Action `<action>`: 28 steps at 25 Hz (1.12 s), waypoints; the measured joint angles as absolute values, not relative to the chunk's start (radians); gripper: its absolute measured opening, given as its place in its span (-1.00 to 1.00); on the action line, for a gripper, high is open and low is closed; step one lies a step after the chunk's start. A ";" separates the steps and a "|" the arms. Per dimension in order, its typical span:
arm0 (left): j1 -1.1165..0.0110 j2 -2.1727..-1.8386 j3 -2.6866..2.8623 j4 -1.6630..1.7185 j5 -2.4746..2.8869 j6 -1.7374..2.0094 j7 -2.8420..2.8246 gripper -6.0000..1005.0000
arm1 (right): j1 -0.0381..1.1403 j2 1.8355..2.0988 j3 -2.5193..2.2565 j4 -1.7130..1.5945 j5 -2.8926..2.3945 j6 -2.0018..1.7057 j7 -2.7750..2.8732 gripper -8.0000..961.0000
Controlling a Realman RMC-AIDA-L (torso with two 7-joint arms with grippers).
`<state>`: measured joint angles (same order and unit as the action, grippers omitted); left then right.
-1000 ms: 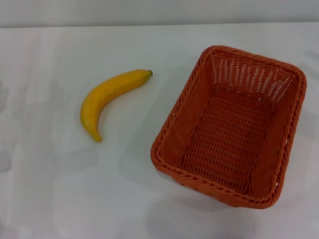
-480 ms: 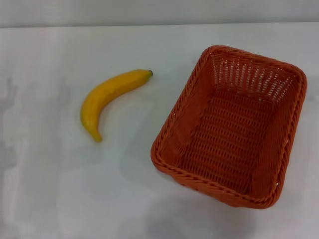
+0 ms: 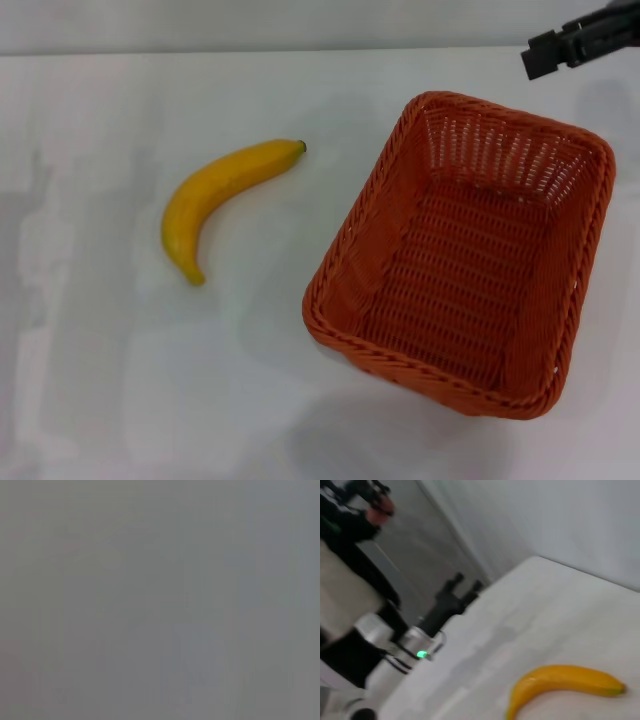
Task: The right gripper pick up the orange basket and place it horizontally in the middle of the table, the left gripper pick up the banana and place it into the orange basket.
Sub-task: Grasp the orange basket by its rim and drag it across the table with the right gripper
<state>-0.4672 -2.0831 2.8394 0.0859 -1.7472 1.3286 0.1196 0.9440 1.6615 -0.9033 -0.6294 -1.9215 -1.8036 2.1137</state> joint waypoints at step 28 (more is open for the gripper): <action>-0.468 -2.083 2.839 0.086 -1.725 1.315 0.126 0.74 | 1.006 1.855 -0.984 -0.854 -2.452 -1.503 2.218 0.55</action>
